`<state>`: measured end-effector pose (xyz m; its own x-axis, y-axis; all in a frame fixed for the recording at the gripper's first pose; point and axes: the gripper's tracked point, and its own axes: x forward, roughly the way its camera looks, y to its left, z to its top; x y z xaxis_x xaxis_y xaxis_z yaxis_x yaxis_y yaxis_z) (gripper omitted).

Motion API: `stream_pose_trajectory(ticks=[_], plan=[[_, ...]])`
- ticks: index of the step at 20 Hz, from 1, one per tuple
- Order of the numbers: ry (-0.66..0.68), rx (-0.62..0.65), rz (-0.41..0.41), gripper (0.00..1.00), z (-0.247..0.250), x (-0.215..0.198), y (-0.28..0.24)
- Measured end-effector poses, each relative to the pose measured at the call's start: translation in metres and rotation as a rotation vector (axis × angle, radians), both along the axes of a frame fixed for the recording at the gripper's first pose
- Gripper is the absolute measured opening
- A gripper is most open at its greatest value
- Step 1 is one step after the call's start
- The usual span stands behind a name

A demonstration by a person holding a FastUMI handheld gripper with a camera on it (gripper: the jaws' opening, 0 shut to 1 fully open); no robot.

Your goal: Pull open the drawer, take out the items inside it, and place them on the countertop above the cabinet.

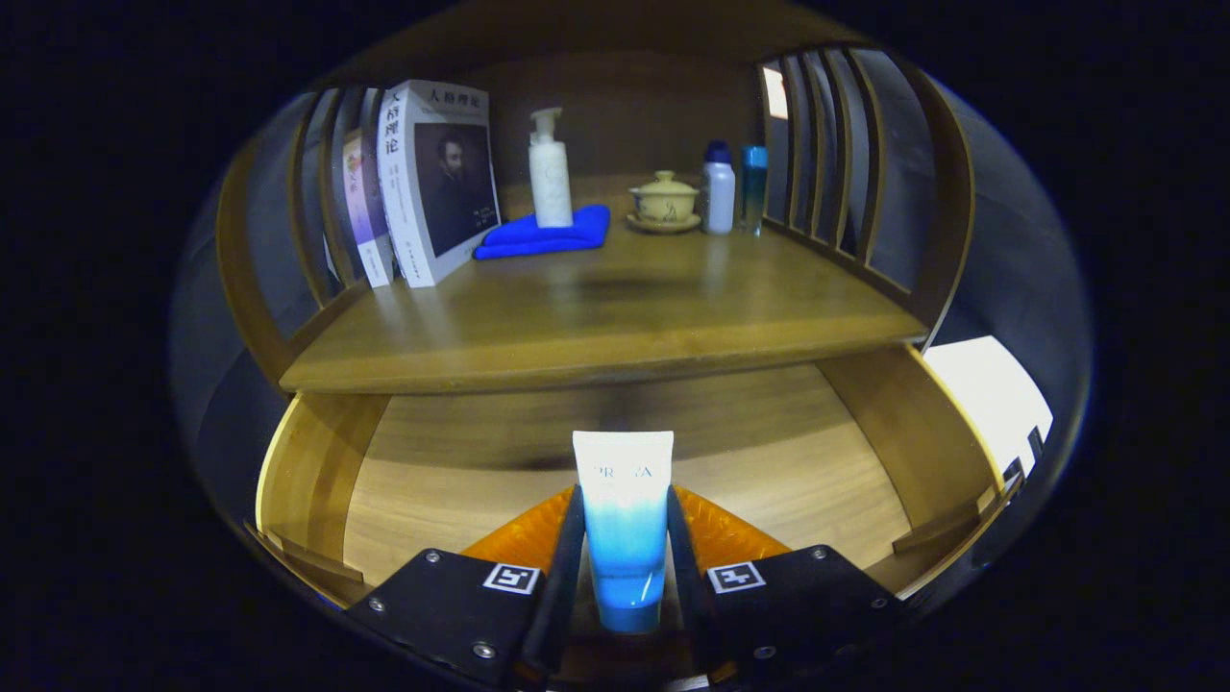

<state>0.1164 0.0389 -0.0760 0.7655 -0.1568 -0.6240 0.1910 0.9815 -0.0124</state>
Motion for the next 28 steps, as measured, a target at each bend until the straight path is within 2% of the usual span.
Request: stream_pose_trajectory(ticks=[10, 18, 23, 28], plan=[[-0.176, -0.045, 0.034, 0.49, 0.07, 0.037, -0.003], [-0.239, -0.048, 0.04, 0.49, 0.113, 0.101, -0.018], [-0.196, -0.024, 0.053, 0.49, 0.102, 0.14, -0.024], [-0.157, -0.07, 0.118, 0.53, 0.077, 0.156, -0.024]])
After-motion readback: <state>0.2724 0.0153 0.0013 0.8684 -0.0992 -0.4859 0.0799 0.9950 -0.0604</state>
